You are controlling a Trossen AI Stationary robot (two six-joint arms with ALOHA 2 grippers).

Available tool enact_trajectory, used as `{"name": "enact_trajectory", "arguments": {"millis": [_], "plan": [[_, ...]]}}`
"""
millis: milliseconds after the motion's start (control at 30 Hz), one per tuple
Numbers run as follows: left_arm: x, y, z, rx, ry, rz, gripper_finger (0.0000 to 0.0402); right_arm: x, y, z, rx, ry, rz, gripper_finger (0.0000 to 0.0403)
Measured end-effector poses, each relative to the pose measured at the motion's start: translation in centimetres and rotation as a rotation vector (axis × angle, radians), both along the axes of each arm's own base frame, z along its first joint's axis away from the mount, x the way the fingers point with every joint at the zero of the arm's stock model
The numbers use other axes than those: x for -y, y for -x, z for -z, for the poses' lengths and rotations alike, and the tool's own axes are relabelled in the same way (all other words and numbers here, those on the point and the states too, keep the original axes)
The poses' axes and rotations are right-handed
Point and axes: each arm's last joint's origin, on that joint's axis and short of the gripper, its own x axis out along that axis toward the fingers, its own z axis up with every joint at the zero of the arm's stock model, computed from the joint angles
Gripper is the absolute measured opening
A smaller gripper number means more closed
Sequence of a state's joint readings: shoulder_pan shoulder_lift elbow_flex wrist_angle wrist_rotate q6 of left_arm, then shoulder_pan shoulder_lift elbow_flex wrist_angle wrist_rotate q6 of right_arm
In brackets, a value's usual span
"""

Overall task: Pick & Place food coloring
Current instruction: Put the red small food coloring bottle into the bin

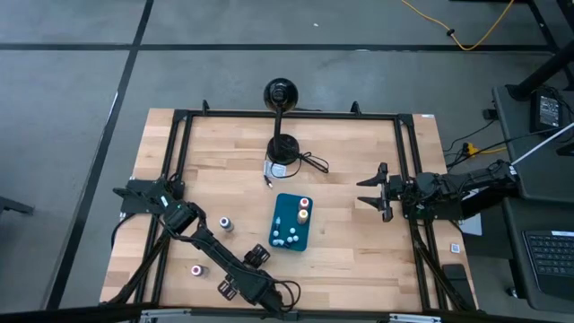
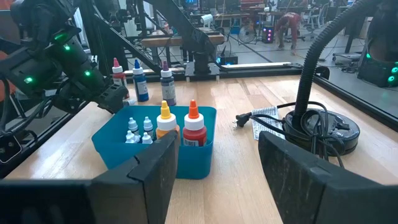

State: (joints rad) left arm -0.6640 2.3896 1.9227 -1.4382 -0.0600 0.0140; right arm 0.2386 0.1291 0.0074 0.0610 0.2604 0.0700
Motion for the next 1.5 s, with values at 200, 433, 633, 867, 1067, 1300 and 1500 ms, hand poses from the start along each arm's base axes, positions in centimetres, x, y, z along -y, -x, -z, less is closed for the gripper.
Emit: {"name": "enact_trajectory", "arguments": {"millis": [200, 433, 633, 867, 1067, 1300, 1500], "plan": [[-0.3, 0.5, 0.5, -0.020, -0.017, -0.009, 0.0157, 0.0, 0.0, 0.0, 0.000, 0.000, 0.000, 0.0223], [-0.2, 0.6, 0.6, -0.032, -0.001, -0.007, 0.0129, 0.0, 0.0, 0.0, 0.000, 0.000, 0.000, 0.0223], [-0.2, 0.6, 0.7, -0.038, -0.004, -0.009, 0.0089, 0.0, 0.0, 0.0, 0.000, 0.000, 0.000, 0.0223], [-0.2, 0.6, 0.7, -0.033, -0.018, -0.016, 0.0066, 0.0, 0.0, 0.0, 0.000, 0.000, 0.000, 0.0223], [-0.1, 0.2, -0.2, -0.018, -0.026, -0.015, 0.0075, 0.0, 0.0, 0.0, 0.000, 0.000, 0.000, 0.0223], [-0.2, -1.0, -2.7, 0.047, -0.016, -0.058, 0.0065, 0.0, 0.0, 0.0, 0.000, 0.000, 0.000, 0.0223], [-0.4, -2.0, -6.1, 0.129, 0.032, -0.110, 0.0068, 0.0, 0.0, 0.0, 0.000, 0.000, 0.000, 0.0223]]}}
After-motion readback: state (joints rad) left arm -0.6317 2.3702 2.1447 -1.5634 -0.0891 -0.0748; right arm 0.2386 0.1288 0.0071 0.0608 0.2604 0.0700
